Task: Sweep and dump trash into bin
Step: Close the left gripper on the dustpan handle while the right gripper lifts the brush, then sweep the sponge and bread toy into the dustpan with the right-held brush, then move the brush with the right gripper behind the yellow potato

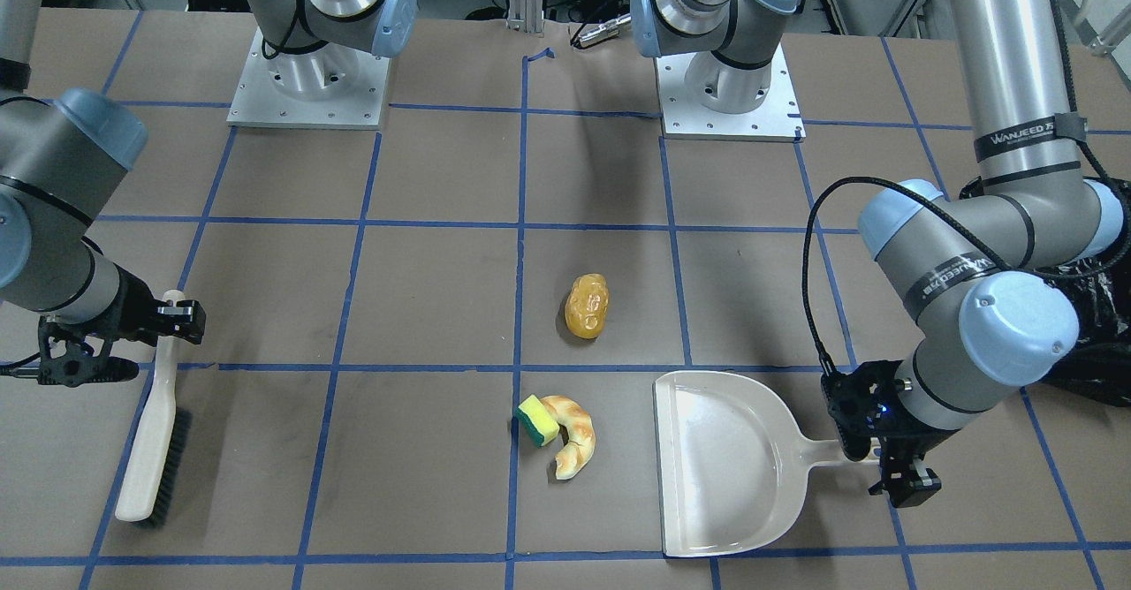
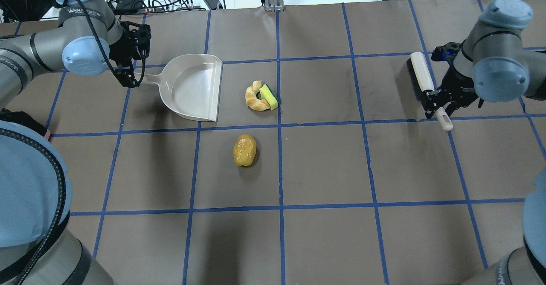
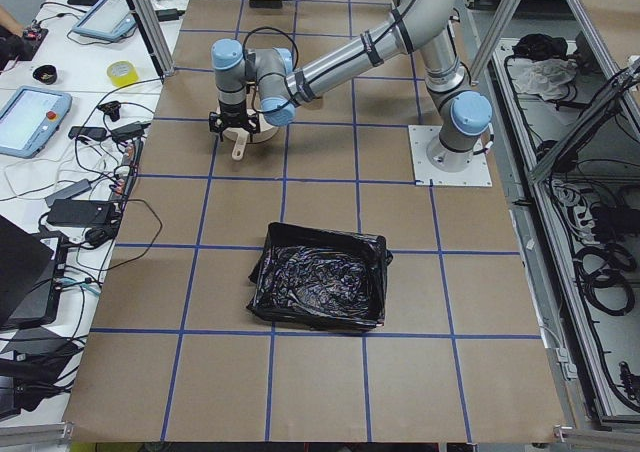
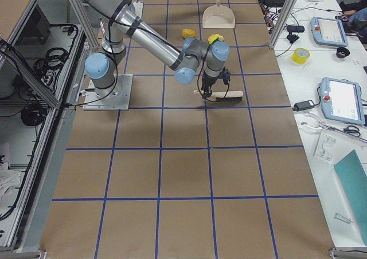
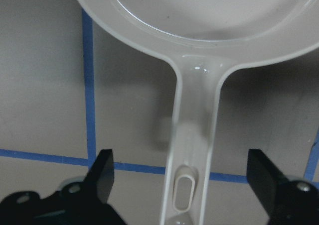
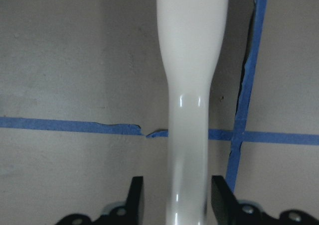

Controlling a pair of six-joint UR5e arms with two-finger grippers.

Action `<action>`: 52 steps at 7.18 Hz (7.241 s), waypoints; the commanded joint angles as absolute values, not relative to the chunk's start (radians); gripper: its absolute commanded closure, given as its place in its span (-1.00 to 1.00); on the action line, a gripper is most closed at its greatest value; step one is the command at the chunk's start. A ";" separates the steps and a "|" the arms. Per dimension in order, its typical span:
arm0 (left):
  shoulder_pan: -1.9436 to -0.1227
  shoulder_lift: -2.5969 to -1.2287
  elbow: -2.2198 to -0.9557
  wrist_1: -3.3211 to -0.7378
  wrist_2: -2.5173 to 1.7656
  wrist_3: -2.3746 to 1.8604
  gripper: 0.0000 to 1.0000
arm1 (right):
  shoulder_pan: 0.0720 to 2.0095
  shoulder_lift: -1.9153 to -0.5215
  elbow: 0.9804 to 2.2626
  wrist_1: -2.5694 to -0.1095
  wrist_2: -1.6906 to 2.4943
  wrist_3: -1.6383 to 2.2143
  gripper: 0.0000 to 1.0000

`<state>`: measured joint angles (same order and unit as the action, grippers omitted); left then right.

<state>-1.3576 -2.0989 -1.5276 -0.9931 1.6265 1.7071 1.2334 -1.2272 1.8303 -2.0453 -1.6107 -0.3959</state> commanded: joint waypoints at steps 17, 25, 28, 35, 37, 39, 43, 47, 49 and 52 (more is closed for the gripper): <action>-1.393 -2.103 -1.536 -1.009 1.719 1.727 1.00 | 1.830 -1.139 1.600 -1.887 -1.548 0.251 1.00; -1.404 -2.097 -1.531 -1.008 1.738 1.723 1.00 | 2.015 -1.013 1.542 -2.060 -1.431 0.621 1.00; -1.404 -2.095 -1.526 -1.008 1.735 1.721 1.00 | 2.121 -0.849 1.294 -2.049 -1.394 0.813 1.00; -1.402 -2.085 -1.525 -1.008 1.729 1.720 1.00 | 2.174 -0.893 1.167 -1.814 -1.425 0.827 1.00; -1.402 -2.086 -1.525 -1.008 1.727 1.720 1.00 | 2.148 -0.911 1.172 -1.751 -1.489 0.778 1.00; -1.404 -2.074 -1.529 -1.008 1.727 1.721 1.00 | 2.091 -0.963 1.178 -1.677 -1.491 0.732 1.00; -1.404 -2.056 -1.545 -1.052 1.715 1.741 1.00 | 1.990 -1.145 1.368 -1.649 -1.537 0.547 1.00; -1.398 -2.028 -1.593 -1.055 1.715 1.756 1.00 | 1.954 -1.273 1.483 -1.677 -1.537 0.526 1.00; -1.391 -1.938 -1.696 -1.054 1.721 1.821 1.00 | 1.953 -1.276 1.492 -1.669 -1.536 0.532 1.00; -1.385 -1.769 -1.848 -1.052 1.755 1.847 1.00 | 1.970 -1.313 1.599 -1.695 -1.490 0.621 1.00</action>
